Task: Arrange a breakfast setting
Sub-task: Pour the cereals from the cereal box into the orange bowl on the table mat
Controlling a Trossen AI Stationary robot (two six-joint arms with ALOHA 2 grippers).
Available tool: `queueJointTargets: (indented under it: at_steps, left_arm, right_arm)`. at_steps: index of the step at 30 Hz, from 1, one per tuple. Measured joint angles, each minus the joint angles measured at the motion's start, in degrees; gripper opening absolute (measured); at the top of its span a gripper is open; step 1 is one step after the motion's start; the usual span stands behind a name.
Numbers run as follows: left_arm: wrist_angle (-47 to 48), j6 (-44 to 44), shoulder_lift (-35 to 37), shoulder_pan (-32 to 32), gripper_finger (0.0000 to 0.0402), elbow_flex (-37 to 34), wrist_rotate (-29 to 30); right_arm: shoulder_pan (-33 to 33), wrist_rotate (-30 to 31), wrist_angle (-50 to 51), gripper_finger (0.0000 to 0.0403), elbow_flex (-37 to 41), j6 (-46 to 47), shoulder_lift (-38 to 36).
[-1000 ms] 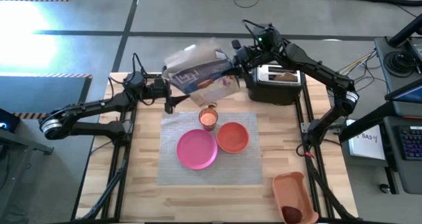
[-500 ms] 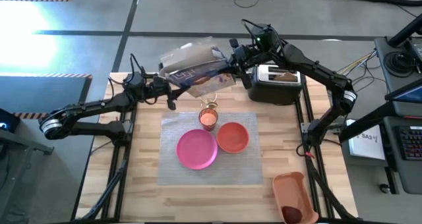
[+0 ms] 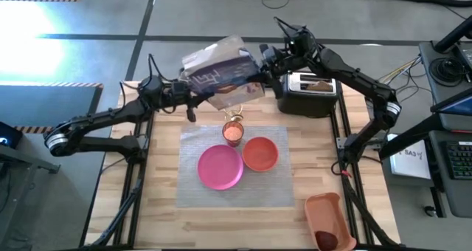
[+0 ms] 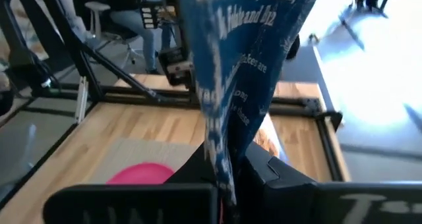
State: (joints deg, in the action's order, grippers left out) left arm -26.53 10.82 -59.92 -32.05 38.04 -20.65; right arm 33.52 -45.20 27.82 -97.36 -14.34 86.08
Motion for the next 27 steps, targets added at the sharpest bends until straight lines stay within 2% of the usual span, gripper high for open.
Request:
queueJointTargets:
  at_steps: [4,9,14,18,22,27]
  left_arm:
    - [10.7,1.8,-0.7,0.0,0.0071,5.5,-0.1]
    - [18.1,3.6,-2.7,0.0,0.0071,11.1,-0.3]
    - [27.5,6.2,-4.2,-0.1,0.0071,16.9,1.2]
    - [39.4,8.9,-4.4,-0.3,0.0071,22.9,1.7]
    - [51.9,9.2,-5.0,-0.3,0.0071,29.5,1.7]
    - [67.7,7.8,-6.2,-0.2,0.007,39.2,0.8]
  right_arm:
    - [1.3,0.5,6.4,0.0036,0.0,0.5,-1.4]
    - [1.4,1.2,11.8,0.009,0.0,0.4,-3.3]
    - [1.4,7.9,14.7,0.015,0.0,0.5,-4.6]
    - [2.1,12.9,17.5,0.0186,-0.1,0.3,-6.6]
    - [2.1,17.8,19.8,0.0204,-0.1,0.4,-7.6]
    - [2.2,25.2,20.3,0.0203,-0.1,0.8,-8.7]
